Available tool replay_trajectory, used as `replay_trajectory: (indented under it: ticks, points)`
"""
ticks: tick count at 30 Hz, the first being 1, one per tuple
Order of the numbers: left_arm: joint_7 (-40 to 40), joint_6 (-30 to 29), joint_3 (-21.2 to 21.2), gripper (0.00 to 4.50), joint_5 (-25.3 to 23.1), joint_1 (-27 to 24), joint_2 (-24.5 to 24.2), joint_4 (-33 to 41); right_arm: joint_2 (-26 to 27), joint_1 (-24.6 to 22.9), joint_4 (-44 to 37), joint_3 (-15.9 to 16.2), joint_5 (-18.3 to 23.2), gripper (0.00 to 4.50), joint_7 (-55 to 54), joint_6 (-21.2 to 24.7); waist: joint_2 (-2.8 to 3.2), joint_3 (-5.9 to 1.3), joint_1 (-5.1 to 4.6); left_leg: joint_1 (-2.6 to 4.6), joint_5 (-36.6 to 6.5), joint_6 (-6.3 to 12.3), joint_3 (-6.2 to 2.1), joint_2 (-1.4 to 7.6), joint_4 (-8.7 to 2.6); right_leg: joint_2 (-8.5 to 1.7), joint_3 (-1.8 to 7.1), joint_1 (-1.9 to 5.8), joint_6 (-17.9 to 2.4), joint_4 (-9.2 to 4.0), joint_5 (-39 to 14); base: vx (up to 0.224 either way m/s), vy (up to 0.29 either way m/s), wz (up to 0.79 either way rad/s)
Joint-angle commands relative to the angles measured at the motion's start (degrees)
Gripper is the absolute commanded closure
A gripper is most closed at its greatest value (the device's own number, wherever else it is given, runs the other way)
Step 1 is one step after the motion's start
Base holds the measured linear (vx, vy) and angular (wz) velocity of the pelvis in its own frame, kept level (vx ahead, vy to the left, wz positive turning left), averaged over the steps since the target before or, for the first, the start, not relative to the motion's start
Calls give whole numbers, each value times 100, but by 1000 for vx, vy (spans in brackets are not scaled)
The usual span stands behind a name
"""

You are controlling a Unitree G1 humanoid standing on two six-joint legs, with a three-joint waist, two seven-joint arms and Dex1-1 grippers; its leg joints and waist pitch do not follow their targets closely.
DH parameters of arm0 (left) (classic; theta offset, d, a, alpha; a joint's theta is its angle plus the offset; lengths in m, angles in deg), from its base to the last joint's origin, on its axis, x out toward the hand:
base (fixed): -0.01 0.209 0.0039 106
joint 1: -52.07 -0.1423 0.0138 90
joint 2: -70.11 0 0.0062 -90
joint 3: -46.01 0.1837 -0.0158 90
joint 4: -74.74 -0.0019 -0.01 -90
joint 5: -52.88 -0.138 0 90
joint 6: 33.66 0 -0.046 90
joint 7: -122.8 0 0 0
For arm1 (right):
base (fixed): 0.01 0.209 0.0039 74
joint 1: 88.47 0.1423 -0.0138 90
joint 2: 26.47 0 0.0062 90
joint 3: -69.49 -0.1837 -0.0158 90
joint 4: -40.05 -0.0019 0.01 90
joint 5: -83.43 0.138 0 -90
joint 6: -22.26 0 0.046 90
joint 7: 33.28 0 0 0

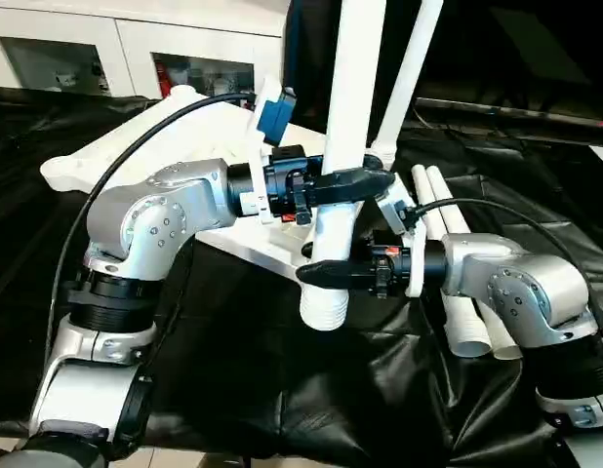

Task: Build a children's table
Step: Pick table leg

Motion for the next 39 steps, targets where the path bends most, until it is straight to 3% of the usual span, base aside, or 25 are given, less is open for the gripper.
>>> replay_trajectory:
  ticks: [1,6,11,12,13,14,15,17,18,19,20,21,22,23,25,27,30,31,33,35,39]
  points:
    - [172,51,-369,193,294,229,171,-13,58,-14,85,-65,-68,258,-141,-14,48,-457,0,124,-508,-165,-108,319,-373,-509,267,304,-1332,-377,-4,0,0,0]
    - [379,487,-972,153,821,159,689,-166,270,20,183,-382,104,259,-388,-12,40,-453,7,106,-523,-120,-107,308,-360,-525,270,315,-1402,-394,50,0,0,0]
    - [1010,1365,-1858,151,1367,165,1485,-655,579,51,215,-921,514,259,-803,77,25,-453,11,108,-589,-77,-101,312,-361,-530,267,327,-1453,-418,61,0,0,0]
    - [1010,1365,-1858,151,1367,165,1485,-655,579,51,215,-921,514,260,-803,77,16,-460,23,107,-582,-79,-103,307,-358,-531,262,334,-1430,-420,1,0,0,0]
    - [1040,1371,-2041,151,1479,170,1559,-775,630,58,218,-1043,561,260,-922,58,90,-461,9,117,-597,-106,-109,308,-358,-509,263,314,-1365,-429,7,0,0,0]
    - [1041,1384,-2095,151,1469,179,1557,-833,652,64,236,-1107,552,260,-988,34,70,-461,2,121,-620,-107,-114,315,-367,-505,261,319,-1346,-420,10,0,0,0]
    - [1041,1384,-2095,151,1469,179,1557,-833,652,64,236,-1107,552,260,-988,34,88,-465,0,128,-614,-116,-116,313,-367,-501,260,317,-1311,-418,26,0,0,0]
    - [835,1564,-1794,151,797,136,1172,-1087,723,54,377,-1356,356,260,-1435,-147,108,-469,-8,136,-575,-132,-121,311,-378,-491,263,298,-1183,-424,1,0,0,0]
    - [835,1564,-1794,151,797,136,1172,-1087,723,54,377,-1356,356,260,-1435,-147,111,-469,-22,148,-596,-172,-126,315,-393,-485,258,297,-1092,-425,-88,0,0,0]
    - [730,1862,-1109,151,-170,110,668,-1378,746,65,535,-1488,174,260,-1835,-240,130,-459,-20,155,-618,-204,-141,320,-415,-484,265,273,-924,-474,-251,0,0,0]
    - [626,2103,-672,151,-726,100,379,-1538,713,52,611,-1514,69,260,-1979,-263,130,-465,-30,164,-650,-257,-140,320,-420,-479,268,278,-854,-449,-305,0,0,0]
    - [585,2156,-562,151,-855,101,300,-1586,699,41,622,-1518,46,260,-2000,-273,137,-458,-27,183,-734,-329,-136,324,-435,-483,275,267,-724,-468,-476,0,0,0]
    - [270,2544,-147,151,-1365,77,-22,-1752,617,-34,643,-1514,-70,260,-2065,-318,152,-465,-26,178,-720,-393,-143,327,-442,-495,273,277,-688,-457,-481,0,0,0]
    - [73,2651,-77,151,-1414,65,-97,-1772,585,-70,634,-1508,-102,260,-2079,-327,154,-462,-12,181,-699,-403,-151,333,-452,-504,275,268,-674,-473,-466,0,0,0]
    - [-413,2799,194,151,-1601,101,-383,-1914,440,-224,560,-1398,-290,260,-2104,-378,189,-479,-12,170,-598,-485,-135,327,-434,-500,264,269,-829,-412,-62,0,0,0]
    - [-703,3178,764,151,-2230,159,-707,-2245,341,-340,503,-1245,-463,260,-2117,-436,175,-475,-14,151,-596,-437,-140,307,-435,-492,262,286,-889,-413,135,0,0,0]
    - [-1103,4071,1949,151,-3599,263,-1189,-3038,358,-422,447,-1144,-542,260,-2186,-460,174,-469,-41,142,-736,-387,-141,308,-451,-517,283,303,-771,-440,-153,0,0,0]
    - [-1103,4071,1949,151,-3599,263,-1189,-3038,358,-422,447,-1144,-542,260,-2186,-460,188,-465,-51,158,-785,-400,-134,318,-453,-529,285,286,-786,-448,-264,0,0,0]
    - [-1176,4520,2394,151,-4166,403,-1201,-3596,403,-416,475,-1161,-530,260,-2240,-463,217,-473,-51,160,-790,-401,-132,331,-441,-546,285,275,-914,-454,-245,0,0,0]
    - [-1180,4658,2513,151,-4350,510,-1116,-3918,401,-427,481,-1138,-558,260,-2249,-472,236,-475,-47,172,-818,-426,-134,343,-443,-550,281,268,-1023,-426,-160,0,0,0]
    - [-1157,4995,2657,151,-4619,725,-998,-4536,397,-474,437,-1087,-634,260,-2242,-477,220,-475,-27,173,-854,-384,-123,341,-429,-560,276,273,-1268,-416,35,0,0,0]
